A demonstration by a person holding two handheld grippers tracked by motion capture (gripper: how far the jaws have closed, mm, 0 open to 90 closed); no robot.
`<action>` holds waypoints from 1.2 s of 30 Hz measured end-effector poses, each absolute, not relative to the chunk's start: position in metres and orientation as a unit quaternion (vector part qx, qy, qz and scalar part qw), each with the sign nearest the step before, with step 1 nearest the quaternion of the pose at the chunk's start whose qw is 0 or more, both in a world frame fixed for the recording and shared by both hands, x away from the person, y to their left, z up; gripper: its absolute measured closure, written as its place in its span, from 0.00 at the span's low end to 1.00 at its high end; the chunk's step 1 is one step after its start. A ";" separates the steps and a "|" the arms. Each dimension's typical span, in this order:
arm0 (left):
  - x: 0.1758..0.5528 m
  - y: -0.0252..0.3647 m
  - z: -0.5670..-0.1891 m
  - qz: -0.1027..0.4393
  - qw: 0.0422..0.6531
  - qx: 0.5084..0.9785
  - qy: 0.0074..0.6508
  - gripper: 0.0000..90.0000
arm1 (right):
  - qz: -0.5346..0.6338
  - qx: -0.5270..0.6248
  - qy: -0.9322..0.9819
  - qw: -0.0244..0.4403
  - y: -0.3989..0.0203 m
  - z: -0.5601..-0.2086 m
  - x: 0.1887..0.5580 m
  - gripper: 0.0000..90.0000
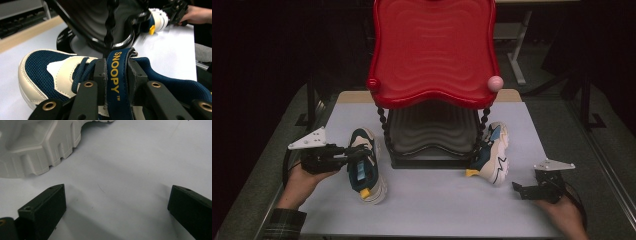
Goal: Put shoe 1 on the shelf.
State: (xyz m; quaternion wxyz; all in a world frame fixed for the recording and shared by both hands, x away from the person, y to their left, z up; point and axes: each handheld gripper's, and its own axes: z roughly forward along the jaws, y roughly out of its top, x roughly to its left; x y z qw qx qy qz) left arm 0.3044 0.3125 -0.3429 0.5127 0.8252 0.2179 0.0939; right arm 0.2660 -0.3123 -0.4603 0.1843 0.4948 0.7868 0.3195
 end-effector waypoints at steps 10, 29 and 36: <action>0.302 0.315 -0.304 0.110 0.527 0.819 0.197 0.81 | 0.319 0.495 0.787 0.184 -0.312 -0.460 0.266 0.01; 0.314 0.329 -0.222 0.134 0.547 0.810 0.164 0.81 | 0.320 0.495 0.787 0.183 -0.312 -0.460 0.266 0.01; 0.318 0.329 -0.195 0.140 0.560 0.803 0.149 0.81 | 0.320 0.495 0.786 0.184 -0.312 -0.460 0.266 0.01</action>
